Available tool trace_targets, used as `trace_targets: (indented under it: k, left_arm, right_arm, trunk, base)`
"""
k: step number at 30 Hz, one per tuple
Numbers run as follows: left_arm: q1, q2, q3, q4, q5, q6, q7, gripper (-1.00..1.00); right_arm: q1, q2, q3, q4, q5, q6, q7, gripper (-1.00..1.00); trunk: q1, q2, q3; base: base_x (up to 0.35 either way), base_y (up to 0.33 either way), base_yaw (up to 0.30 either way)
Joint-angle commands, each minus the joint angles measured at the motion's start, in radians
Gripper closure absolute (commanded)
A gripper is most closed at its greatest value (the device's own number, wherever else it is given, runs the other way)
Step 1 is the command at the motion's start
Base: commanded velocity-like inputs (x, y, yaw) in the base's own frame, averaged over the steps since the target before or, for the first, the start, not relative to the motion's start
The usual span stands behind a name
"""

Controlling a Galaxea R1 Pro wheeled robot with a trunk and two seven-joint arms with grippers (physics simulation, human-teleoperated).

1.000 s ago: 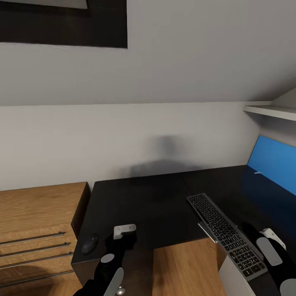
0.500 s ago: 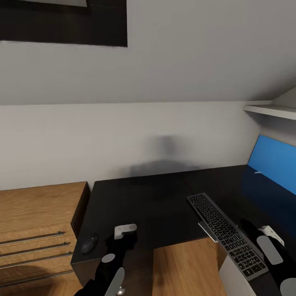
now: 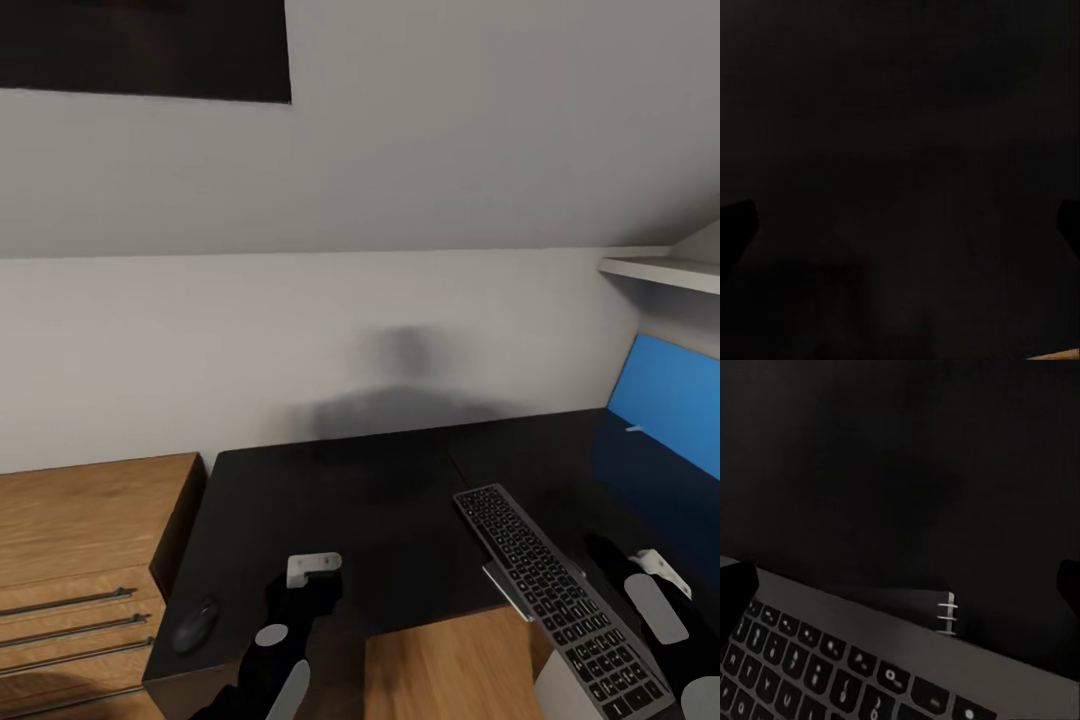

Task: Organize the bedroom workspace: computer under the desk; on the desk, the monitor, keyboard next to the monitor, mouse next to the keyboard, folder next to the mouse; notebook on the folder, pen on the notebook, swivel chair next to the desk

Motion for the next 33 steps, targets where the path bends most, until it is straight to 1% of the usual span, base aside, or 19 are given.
trace_targets:
  k: [1,7,20,33]
  left_arm:
    - [-0.001,0.001,-0.003,-0.001,0.009,0.003,0.008,-1.00]
    - [0.000,0.002,-0.006,-0.001,0.009,0.003,0.008,-1.00]
    - [-0.001,0.001,-0.004,-0.011,0.011,0.002,0.010,-1.00]
    - [-0.001,0.000,-0.003,-0.011,0.010,0.002,0.012,-1.00]
  right_arm:
    - [0.000,0.000,-0.001,-0.002,-0.006,0.005,-0.005,-1.00]
    - [0.000,0.000,-0.001,0.001,-0.006,0.005,-0.007,-1.00]
    - [0.000,0.004,-0.001,0.002,-0.009,0.008,-0.006,-1.00]
    - [0.000,0.006,-0.001,0.002,-0.010,0.012,-0.009,-1.00]
  trunk:
    - [0.000,-0.001,-0.001]
    - [0.000,-0.001,-0.001]
    - [0.000,-0.001,-0.001]
    - [0.050,-0.092,-0.042]
  base:
    - [0.064,-0.114,0.000]
    - [0.073,-0.114,0.000]
    - [0.007,-0.011,0.000]
    - [0.000,0.000,0.000]
